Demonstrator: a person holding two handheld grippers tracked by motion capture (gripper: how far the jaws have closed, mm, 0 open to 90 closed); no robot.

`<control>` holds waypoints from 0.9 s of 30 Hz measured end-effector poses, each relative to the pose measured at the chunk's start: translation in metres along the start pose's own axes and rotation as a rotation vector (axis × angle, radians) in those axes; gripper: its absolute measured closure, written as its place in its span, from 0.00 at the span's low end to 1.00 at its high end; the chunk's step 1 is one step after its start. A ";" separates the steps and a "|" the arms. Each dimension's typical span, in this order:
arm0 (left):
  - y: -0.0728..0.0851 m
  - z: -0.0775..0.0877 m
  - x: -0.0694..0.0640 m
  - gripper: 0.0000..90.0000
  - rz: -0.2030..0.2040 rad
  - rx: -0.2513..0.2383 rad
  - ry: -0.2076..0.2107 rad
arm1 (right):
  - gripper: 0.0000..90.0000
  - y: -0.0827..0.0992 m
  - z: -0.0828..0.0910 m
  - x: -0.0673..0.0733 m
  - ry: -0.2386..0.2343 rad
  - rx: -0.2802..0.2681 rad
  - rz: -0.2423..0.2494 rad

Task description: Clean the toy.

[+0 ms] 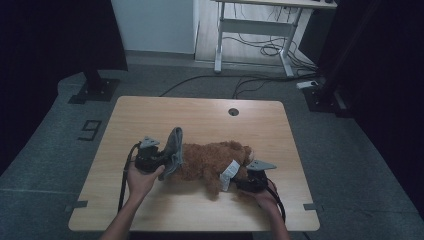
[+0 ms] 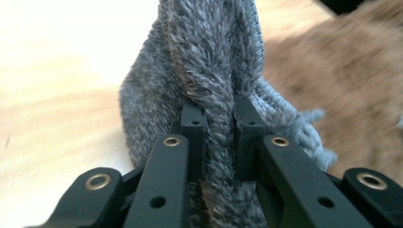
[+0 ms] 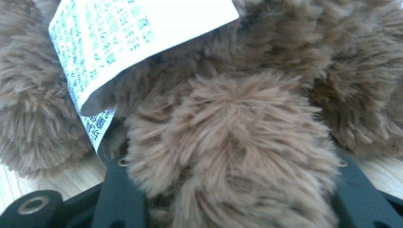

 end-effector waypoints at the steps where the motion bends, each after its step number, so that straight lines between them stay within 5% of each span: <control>1: 0.008 -0.002 0.003 0.87 0.017 0.016 0.004 | 0.56 0.000 0.000 0.000 0.000 0.000 0.000; 4: 0.023 -0.009 0.008 0.87 0.028 0.052 0.003 | 0.56 0.000 0.000 0.000 -0.002 0.003 -0.004; 7: 0.023 -0.013 0.010 0.87 0.043 0.064 0.001 | 0.56 0.000 0.000 0.000 0.000 0.003 -0.003; 11: -0.005 -0.005 0.005 0.87 0.022 -0.003 -0.007 | 0.56 0.000 0.000 0.000 0.001 0.004 -0.006; 18: -0.065 -0.013 -0.040 0.87 -0.073 -0.081 0.057 | 0.56 0.000 0.000 -0.001 0.015 0.003 0.005; 23: -0.049 -0.042 -0.052 0.86 -0.086 0.010 0.061 | 0.52 0.000 0.000 -0.001 0.027 0.002 0.012; 27: -0.040 -0.047 -0.049 0.85 -0.043 -0.020 0.069 | 0.36 0.002 0.000 -0.006 0.073 0.015 -0.011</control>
Point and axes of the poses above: each handheld gripper's, and its own axes: z roughly backward along the jaws, y roughly out of its underside, x roughly to its left, the point moved 10 cm from there along -z, roughly forward along the jaws, and after that the axes turned 14 degrees about -x, right-handed, at the moved point
